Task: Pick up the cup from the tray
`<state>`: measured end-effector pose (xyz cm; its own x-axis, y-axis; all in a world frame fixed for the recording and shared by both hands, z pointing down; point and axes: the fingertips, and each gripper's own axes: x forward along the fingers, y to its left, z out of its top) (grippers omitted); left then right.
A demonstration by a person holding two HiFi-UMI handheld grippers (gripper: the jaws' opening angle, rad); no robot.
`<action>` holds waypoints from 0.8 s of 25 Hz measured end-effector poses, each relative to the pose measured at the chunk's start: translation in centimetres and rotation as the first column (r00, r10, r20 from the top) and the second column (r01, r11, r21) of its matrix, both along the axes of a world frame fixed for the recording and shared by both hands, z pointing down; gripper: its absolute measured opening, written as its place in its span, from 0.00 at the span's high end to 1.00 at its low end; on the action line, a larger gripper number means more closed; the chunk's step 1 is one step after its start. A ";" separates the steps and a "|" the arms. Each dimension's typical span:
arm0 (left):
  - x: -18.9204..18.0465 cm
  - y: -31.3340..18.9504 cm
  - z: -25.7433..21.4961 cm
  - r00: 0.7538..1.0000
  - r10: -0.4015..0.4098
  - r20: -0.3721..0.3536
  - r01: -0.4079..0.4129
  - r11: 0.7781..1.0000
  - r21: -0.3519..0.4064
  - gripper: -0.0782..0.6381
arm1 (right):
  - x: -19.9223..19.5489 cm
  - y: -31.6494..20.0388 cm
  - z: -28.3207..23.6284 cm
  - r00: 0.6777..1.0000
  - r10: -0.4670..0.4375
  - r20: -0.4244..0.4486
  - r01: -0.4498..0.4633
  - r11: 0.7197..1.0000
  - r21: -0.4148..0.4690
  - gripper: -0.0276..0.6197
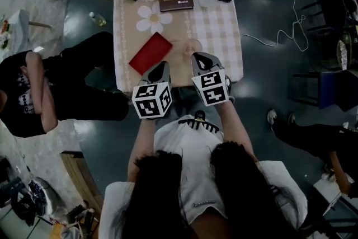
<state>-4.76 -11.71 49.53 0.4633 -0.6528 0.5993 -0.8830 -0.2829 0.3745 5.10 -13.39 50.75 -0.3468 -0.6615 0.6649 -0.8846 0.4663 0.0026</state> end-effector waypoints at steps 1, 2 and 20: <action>0.1 0.2 -0.2 1.000 0.008 0.008 -0.008 1.000 0.008 0.88 | 0.0 0.1 -0.1 1.000 0.002 -0.003 -0.002 1.000 0.002 0.95; 0.3 0.3 -0.4 1.000 0.014 0.013 -0.014 1.000 0.016 0.88 | 0.1 0.2 -0.2 1.000 0.005 -0.006 -0.005 1.000 0.005 0.95; 0.8 2.8 -2.5 0.999 0.045 -0.010 -0.044 0.996 0.075 0.88 | 0.6 3.9 -0.9 0.999 0.043 -0.026 -0.043 0.999 0.027 0.95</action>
